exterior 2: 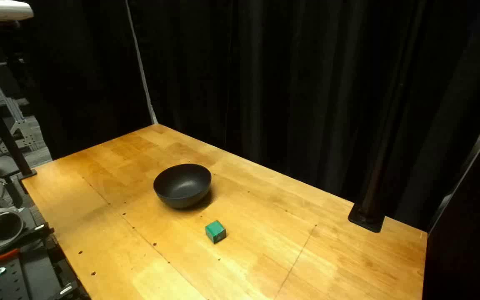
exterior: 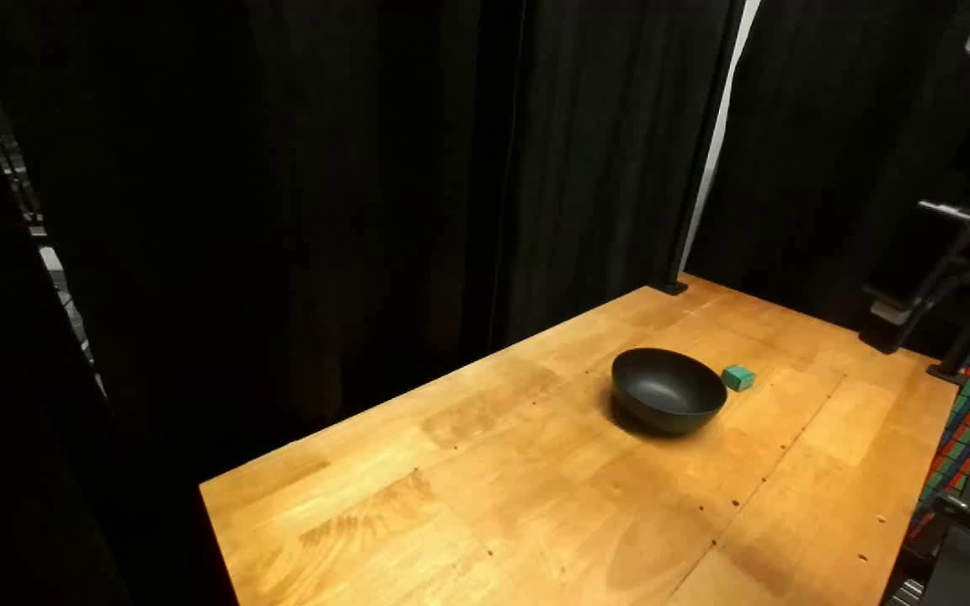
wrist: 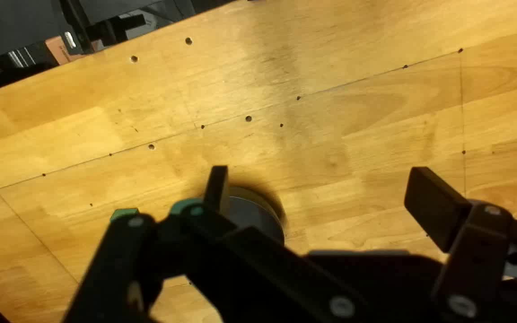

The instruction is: Pick up the green object from the table and put it in the bowl

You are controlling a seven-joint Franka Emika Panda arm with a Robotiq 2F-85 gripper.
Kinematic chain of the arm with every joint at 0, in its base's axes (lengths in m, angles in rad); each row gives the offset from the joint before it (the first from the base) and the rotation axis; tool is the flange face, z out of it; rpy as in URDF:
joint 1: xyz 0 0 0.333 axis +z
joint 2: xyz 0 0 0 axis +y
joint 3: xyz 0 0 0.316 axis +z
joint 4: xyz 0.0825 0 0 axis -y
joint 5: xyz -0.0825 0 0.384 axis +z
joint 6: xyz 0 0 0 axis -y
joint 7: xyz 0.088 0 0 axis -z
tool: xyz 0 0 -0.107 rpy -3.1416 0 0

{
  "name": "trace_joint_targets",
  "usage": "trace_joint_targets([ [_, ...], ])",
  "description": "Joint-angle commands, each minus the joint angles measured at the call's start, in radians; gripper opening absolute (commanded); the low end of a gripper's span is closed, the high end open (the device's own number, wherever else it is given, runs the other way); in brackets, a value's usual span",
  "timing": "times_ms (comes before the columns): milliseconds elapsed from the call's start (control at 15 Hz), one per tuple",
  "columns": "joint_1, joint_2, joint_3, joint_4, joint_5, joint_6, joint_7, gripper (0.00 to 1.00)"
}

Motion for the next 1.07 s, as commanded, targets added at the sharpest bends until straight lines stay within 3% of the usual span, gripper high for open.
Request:
trace_joint_targets([
  [0, 0.015, 0.004, -0.014, 0.004, -0.012, 0.000, 0.009, 1.00],
  [400, -0.007, 0.018, -0.014, 0.003, -0.019, 0.019, 0.023, 1.00],
  [800, -0.226, 0.225, -0.091, -0.039, -0.194, 0.145, 0.132, 1.00],
  [1000, -0.332, 0.379, -0.143, -0.043, -0.285, 0.283, 0.248, 1.00],
])
